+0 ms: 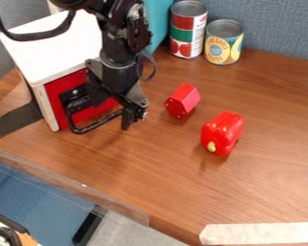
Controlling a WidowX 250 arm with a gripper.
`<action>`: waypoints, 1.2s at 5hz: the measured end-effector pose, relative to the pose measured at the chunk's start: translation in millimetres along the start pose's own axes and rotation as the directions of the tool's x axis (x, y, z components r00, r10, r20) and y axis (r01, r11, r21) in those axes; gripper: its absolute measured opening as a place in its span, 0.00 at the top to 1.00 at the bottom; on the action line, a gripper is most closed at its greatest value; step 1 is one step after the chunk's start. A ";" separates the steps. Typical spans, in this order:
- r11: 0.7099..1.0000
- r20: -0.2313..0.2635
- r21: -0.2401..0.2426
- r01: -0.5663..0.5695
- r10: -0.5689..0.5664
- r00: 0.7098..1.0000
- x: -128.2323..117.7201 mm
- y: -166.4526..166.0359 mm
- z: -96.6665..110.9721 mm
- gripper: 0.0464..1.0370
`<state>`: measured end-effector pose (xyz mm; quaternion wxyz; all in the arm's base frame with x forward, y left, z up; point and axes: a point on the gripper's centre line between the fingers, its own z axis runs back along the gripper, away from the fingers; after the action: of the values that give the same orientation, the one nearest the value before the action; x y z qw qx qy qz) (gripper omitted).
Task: Open the drawer
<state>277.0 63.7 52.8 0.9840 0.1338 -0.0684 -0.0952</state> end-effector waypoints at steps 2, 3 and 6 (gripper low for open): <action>1.000 -0.033 0.001 0.000 0.000 0.999 -2.3 -1.3 -17.9 0.09; 1.000 -0.050 0.007 -0.020 0.021 0.999 -3.8 -2.1 -25.8 0.39; 0.999 -0.067 -0.032 -0.015 0.013 0.998 -12.4 -25.6 -12.6 0.83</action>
<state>262.6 45.2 32.3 0.9885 0.1204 -0.0351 -0.0849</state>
